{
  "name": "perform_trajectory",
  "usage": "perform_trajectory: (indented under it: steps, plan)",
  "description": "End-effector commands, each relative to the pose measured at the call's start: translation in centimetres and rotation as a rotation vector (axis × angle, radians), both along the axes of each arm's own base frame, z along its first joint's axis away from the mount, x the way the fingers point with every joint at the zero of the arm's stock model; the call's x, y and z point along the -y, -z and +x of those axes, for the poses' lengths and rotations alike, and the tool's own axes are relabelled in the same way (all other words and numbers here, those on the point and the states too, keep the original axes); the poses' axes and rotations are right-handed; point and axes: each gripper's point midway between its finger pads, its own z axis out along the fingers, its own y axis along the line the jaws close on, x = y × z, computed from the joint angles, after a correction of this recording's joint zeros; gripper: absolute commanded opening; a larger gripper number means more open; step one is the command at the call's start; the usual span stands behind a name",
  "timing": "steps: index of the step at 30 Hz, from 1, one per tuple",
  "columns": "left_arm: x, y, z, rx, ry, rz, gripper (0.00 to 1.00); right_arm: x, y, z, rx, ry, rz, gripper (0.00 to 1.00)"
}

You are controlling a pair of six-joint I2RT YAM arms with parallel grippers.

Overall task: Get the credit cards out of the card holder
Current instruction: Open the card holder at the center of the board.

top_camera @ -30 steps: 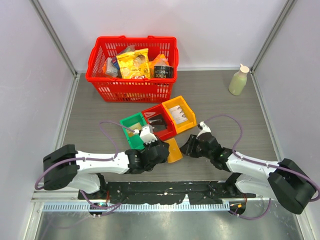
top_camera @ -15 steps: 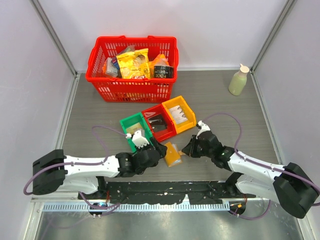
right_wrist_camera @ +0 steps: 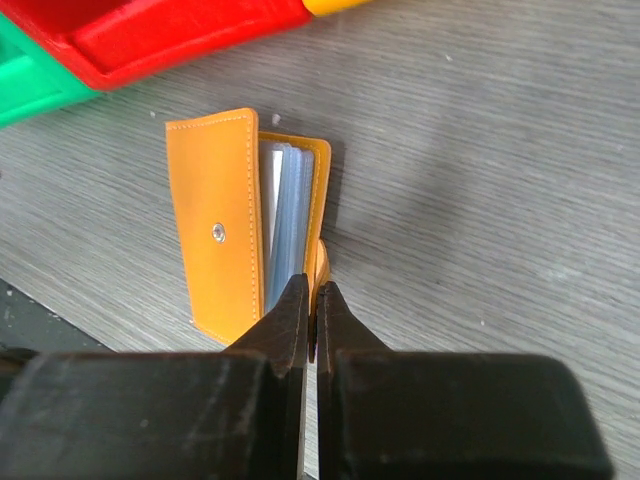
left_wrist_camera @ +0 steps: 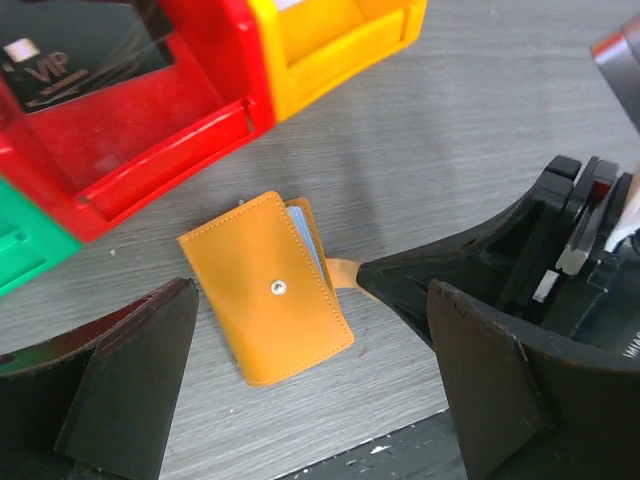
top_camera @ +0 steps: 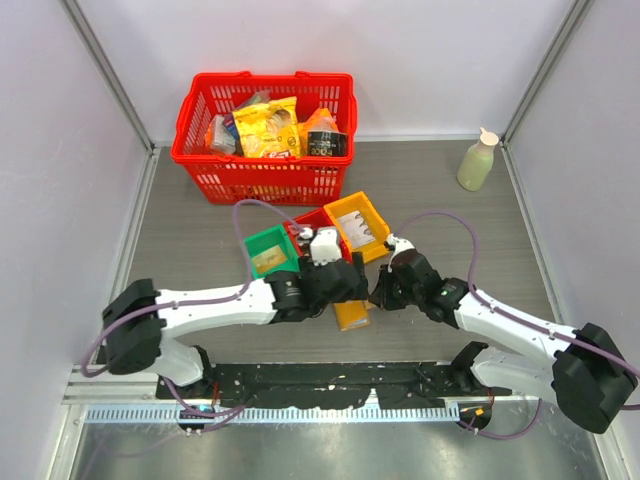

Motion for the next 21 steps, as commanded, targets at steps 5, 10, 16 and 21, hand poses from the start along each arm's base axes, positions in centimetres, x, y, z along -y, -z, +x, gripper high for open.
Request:
perform_trajectory:
  steps: [5, 10, 16, 21]
  plan:
    - [1.9, 3.9, 0.3, -0.067, 0.075, 0.146, 0.99, -0.7, -3.4, 0.5, 0.059, -0.028, 0.049, 0.01]
    - [1.1, 3.8, 0.9, -0.067, 0.002, 0.063, 1.00, -1.4, -5.8, 0.4, 0.088, -0.059, 0.090, 0.01]
    - [-0.5, 3.8, 1.2, -0.071, -0.067, -0.038, 1.00, -2.6, -8.0, 0.6, 0.108, -0.092, 0.150, 0.01]
    - [-0.7, 4.8, 0.9, -0.097, -0.080, -0.049, 0.94, -2.4, -7.5, 0.9, 0.102, -0.083, 0.125, 0.01]
